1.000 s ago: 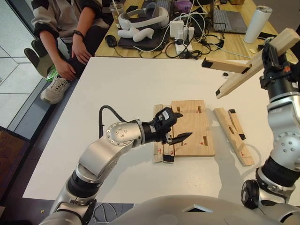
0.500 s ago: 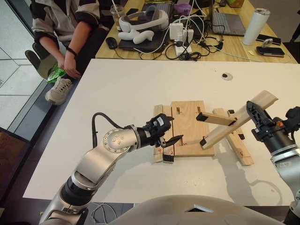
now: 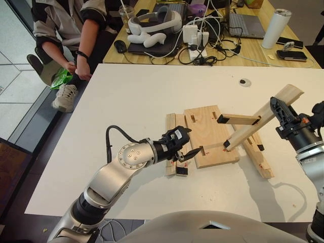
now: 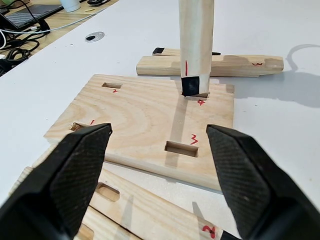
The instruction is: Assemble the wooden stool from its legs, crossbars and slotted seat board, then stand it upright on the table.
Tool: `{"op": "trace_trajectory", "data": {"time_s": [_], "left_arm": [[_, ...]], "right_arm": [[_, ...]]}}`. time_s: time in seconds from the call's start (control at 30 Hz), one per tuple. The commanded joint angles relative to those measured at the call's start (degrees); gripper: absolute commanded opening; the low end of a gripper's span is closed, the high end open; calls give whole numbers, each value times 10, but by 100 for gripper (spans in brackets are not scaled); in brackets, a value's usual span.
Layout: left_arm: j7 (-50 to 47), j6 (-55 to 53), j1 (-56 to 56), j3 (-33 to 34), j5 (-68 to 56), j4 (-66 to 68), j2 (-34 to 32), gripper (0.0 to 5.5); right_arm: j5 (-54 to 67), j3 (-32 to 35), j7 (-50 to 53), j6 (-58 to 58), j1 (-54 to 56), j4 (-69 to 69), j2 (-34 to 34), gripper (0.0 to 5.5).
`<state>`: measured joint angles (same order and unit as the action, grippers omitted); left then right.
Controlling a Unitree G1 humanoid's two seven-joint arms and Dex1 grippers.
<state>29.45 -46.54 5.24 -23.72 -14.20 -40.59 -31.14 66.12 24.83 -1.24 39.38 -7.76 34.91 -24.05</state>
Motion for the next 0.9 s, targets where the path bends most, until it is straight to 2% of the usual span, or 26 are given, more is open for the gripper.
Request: {"op": "trace_trajectory", "data": {"time_s": [0.03, 0.33, 0.7, 0.9], "left_arm": [[-4, -2, -3, -5, 5, -7, 3, 352], [-11, -6, -8, -10, 7, -12, 5, 352], [-14, -4, -5, -18, 11, -10, 1, 352], [-16, -2, -9, -21, 18, -9, 2, 352]], "right_arm": [[-7, 0, -35, -2, 28, -22, -32, 100], [-44, 5, -69, -7, -4, -39, -41, 100], [-48, -9, -15, -23, -29, -21, 7, 100], [-76, -27, -37, -35, -60, 6, -3, 100]]}}
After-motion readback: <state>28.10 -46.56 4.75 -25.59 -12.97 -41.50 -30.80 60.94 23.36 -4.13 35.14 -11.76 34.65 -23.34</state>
